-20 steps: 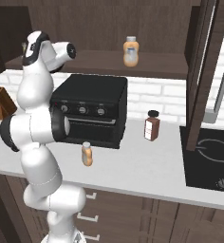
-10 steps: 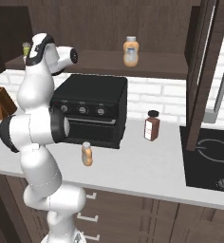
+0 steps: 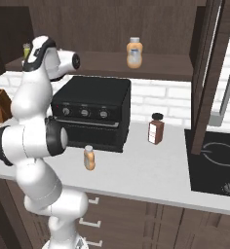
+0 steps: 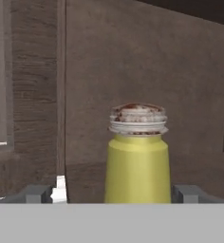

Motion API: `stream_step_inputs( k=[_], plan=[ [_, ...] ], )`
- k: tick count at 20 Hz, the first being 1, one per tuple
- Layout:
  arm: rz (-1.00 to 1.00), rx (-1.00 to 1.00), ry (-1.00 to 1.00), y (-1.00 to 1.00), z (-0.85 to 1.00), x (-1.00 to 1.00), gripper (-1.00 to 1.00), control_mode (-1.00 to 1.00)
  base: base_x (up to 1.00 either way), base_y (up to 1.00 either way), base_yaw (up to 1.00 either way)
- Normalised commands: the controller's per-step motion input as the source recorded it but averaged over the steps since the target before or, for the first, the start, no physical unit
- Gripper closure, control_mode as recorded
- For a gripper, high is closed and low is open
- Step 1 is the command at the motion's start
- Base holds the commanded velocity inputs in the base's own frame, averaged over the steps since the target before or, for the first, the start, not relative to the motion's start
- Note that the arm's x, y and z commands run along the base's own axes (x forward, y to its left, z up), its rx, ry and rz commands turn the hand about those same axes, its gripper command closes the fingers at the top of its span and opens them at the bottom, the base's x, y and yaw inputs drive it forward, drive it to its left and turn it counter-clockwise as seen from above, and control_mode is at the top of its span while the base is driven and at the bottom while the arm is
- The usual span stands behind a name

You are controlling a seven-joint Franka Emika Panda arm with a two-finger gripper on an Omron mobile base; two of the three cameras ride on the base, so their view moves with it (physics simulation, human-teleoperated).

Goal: Put the shaker and condiment bottle from the counter next to their counterparts in the cabinet.

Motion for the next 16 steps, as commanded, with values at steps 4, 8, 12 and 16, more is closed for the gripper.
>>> stream_step_inputs(
  k=[4,8,12,16],
  plan=[
    [-0.01,0.00,-0.06,-0.43,0.00,-0.18,-1.00,-1.00,0.00,0.00,0.00],
    [-0.05,0.00,-0.06,-0.59,0.00,-0.14,-1.00,-1.00,0.00,0.00,0.00],
    [-0.04,0.00,-0.07,-0.54,0.00,-0.30,-1.00,-1.00,0.00,0.00,0.00],
    [-0.01,0.00,-0.10,-0.34,-0.07,-0.77,-1.00,-1.00,0.00,0.00,0.00]
  ],
)
